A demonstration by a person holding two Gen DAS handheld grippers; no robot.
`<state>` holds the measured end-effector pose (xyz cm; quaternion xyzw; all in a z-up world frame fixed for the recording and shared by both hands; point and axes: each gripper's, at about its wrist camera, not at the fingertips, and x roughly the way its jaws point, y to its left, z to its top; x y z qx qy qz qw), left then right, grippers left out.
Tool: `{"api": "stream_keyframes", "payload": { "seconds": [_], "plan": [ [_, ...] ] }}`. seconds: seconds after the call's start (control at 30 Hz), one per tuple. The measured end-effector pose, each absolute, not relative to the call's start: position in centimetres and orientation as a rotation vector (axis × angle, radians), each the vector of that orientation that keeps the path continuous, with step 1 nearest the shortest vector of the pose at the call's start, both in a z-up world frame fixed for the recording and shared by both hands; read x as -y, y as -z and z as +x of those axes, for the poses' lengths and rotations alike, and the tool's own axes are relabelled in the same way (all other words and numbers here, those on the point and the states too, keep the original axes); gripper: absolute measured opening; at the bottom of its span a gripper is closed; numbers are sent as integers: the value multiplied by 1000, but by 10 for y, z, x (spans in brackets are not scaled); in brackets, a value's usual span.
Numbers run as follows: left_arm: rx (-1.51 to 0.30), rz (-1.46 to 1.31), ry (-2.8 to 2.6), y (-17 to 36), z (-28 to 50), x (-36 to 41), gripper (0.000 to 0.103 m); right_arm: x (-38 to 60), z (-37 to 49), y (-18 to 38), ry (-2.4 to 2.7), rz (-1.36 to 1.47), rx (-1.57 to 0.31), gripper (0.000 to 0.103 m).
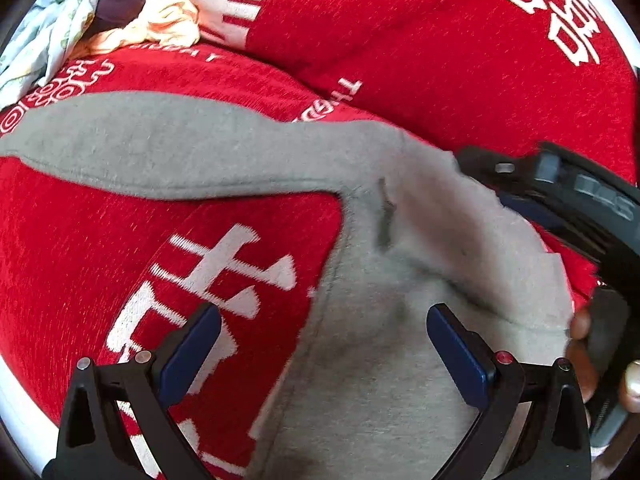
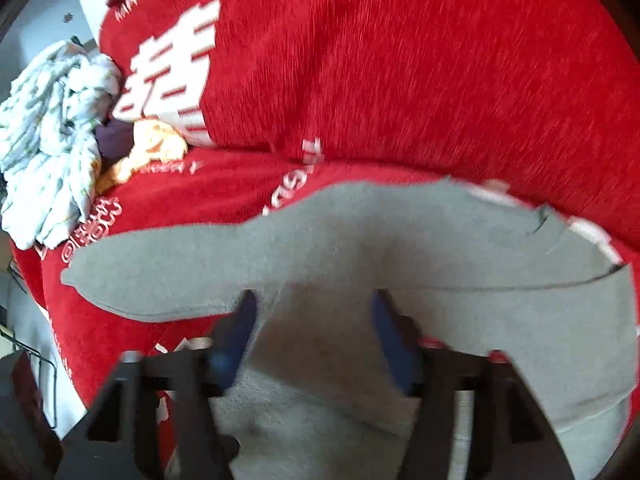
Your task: Fold small clothes
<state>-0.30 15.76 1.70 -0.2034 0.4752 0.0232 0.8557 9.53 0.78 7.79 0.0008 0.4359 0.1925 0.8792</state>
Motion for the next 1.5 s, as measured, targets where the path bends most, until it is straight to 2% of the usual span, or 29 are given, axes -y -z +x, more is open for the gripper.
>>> {"api": "stream_keyframes", "payload": {
  "seconds": [0.17, 0.4, 0.53, 0.63, 0.77, 0.97, 1.1, 1.27, 1.43, 1.5],
  "plan": [
    [-979, -373, 23, -37, 6, -124, 103, 66, 79, -97, -311, -2, -857, 71],
    [-1032, -224, 135, -32, 53, -39, 103, 214, 75, -44, -32, 140, -972, 71],
    [-1091, -101, 106, -8, 80, -13, 103, 254, 74, -18, -58, 201, -979, 70],
    [-1071, -3, 79, -9, 83, -5, 103, 255, 77, -26, -73, 200, -970, 69],
    [-1045, -48, 104, -20, 84, -5, 103, 248, 82, -45, -87, 155, -881, 71],
    [-1111, 9, 68, 0, 122, 20, 103, 264, 151, -7, 29, 174, -1088, 70],
    [-1134, 0, 45, 0, 142, 20, 103, 270, 170, -13, 52, 164, -1085, 71],
    [-1084, -47, 69, -15, 118, 14, 103, 247, 128, -43, -49, 155, -978, 71],
    [-1086, 13, 64, -6, 97, 24, 103, 202, 94, -24, -104, 73, -1036, 71],
    [-1092, 20, 62, 0, 94, 22, 103, 186, 85, -18, -68, -38, -994, 72]
  ]
}}
